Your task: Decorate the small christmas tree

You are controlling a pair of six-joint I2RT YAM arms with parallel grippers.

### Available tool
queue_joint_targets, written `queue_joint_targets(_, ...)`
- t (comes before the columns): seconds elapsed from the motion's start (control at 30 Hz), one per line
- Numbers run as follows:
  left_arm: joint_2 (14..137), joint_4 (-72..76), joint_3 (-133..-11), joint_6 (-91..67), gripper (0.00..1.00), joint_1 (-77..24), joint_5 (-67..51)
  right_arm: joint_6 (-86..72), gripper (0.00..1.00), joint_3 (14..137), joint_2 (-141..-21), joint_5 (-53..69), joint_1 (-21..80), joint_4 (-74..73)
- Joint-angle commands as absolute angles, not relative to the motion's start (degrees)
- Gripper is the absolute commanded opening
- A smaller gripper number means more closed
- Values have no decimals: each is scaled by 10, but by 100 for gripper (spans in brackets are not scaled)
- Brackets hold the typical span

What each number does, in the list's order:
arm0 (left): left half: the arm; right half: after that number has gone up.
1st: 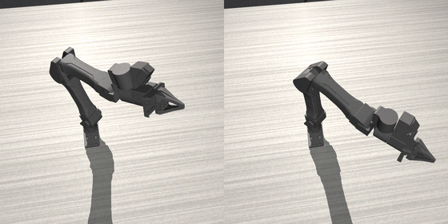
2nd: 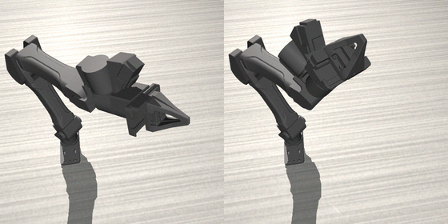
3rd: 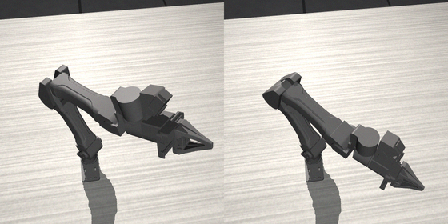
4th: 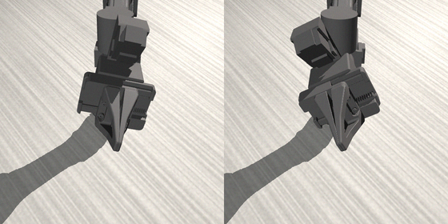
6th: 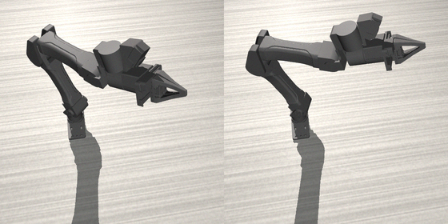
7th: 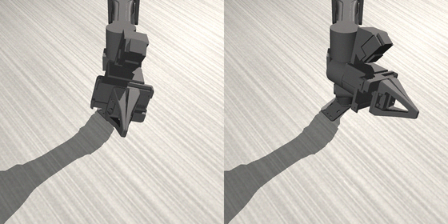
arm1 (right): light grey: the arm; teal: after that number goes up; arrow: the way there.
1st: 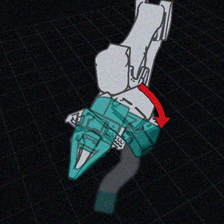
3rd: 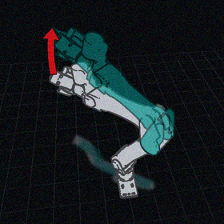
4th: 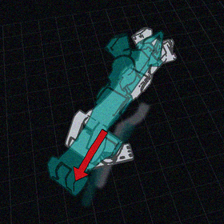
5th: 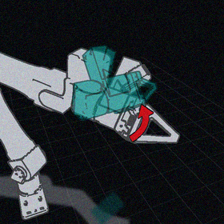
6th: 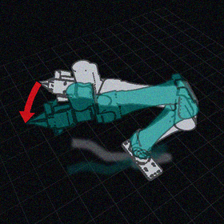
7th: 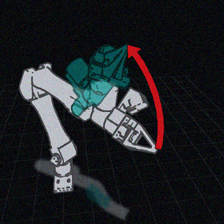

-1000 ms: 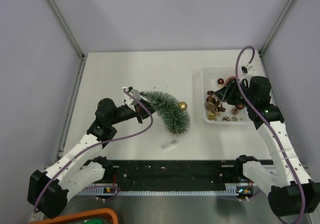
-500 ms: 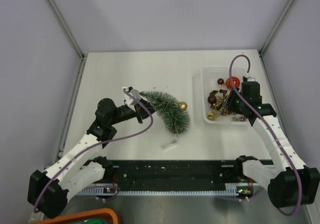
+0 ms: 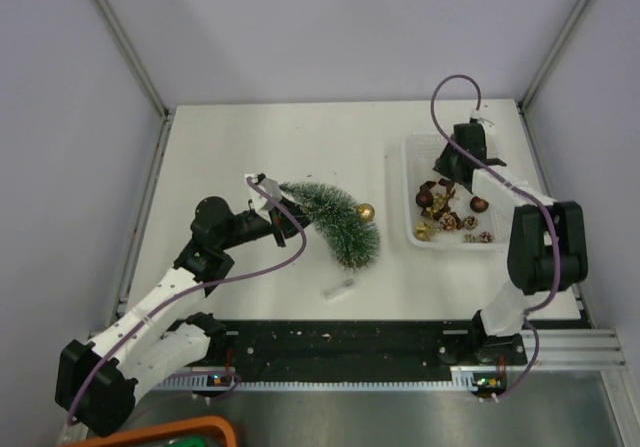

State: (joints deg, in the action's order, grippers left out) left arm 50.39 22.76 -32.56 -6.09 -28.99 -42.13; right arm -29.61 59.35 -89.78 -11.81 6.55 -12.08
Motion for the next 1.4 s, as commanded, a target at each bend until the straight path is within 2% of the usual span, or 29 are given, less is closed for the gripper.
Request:
queue_joint_targets(0.0,499,215,-318,-69,0,-292,-427,-297,41,697,-1011,-139,72,-47)
queue_joint_targets(0.47,498,220,-309,-70,0,-288,-424,-211,44,831,-1140,-220,82,-97)
queue_joint_targets(0.93,493,222,-305,-69,0,-285,-422,-207,44,838,-1169,-202,85,-148)
queue_joint_targets(1.37,492,221,-307,-69,0,-284,-425,-226,29,774,-1069,-176,88,-146)
